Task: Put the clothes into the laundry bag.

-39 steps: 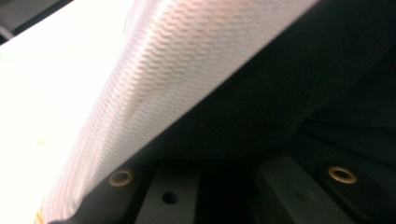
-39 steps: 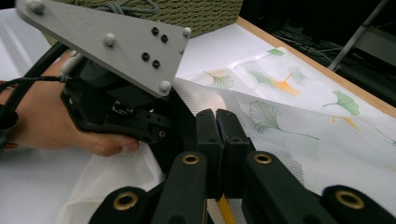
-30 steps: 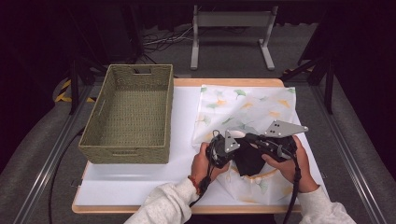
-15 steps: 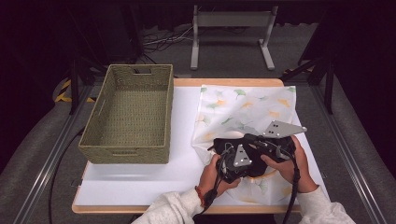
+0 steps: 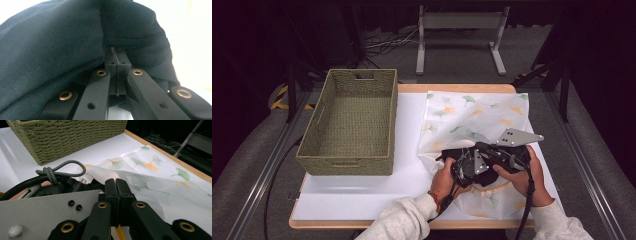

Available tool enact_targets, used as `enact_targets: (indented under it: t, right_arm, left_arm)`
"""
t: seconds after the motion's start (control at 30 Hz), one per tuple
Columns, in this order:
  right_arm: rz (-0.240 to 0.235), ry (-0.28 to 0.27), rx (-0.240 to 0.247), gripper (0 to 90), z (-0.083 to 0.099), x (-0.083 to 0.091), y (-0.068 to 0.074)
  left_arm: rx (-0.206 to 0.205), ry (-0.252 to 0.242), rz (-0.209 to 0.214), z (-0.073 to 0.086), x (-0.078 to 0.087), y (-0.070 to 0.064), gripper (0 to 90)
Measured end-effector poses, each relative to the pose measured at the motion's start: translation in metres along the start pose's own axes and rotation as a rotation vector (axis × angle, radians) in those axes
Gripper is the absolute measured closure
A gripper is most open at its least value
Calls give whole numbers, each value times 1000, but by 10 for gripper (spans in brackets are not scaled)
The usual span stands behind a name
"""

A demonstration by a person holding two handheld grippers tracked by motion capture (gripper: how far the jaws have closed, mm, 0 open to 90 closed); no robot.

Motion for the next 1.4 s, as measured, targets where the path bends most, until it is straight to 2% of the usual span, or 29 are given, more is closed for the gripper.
enact_targets:
  t: [0.1,0.23,0.37,0.73,0.87,1.07,1.17,1.27,1.4]
  right_arm:
    - [8,6,-4,894,1,-1,-2]
    - [5,12,-3,894,3,-2,-2]
    - [7,22,6,894,5,-5,-1]
    - [-1,26,3,894,7,-7,-3]
    - [-3,29,1,893,8,-7,-3]
    - [-1,30,2,893,9,-6,-4]
    - [-4,28,9,893,8,-5,-3]
    - [-8,31,14,892,9,-4,-2]
    - [-14,31,21,892,8,-5,0]
  left_arm:
    - [4,-1,-5,1,-2,4,898]
    - [48,-15,22,2,0,10,898]
    - [30,-31,30,3,7,6,898]
    - [40,-95,43,-2,29,11,898]
    - [16,-108,59,-2,42,9,898]
    - [4,-92,65,13,68,15,897]
    - [19,-85,74,25,80,15,886]
    - [30,-67,87,35,84,15,842]
    - [57,-70,127,43,81,9,729]
Point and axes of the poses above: each handheld gripper's, and its own axes: x roughly backward along the jaws, z roughly out of its underside, y roughly to its left, the point moved 10 cm from there along -x, roughly forward along the jaws, and after that the axes turned 11 degrees about z, right-handed, at the moved point
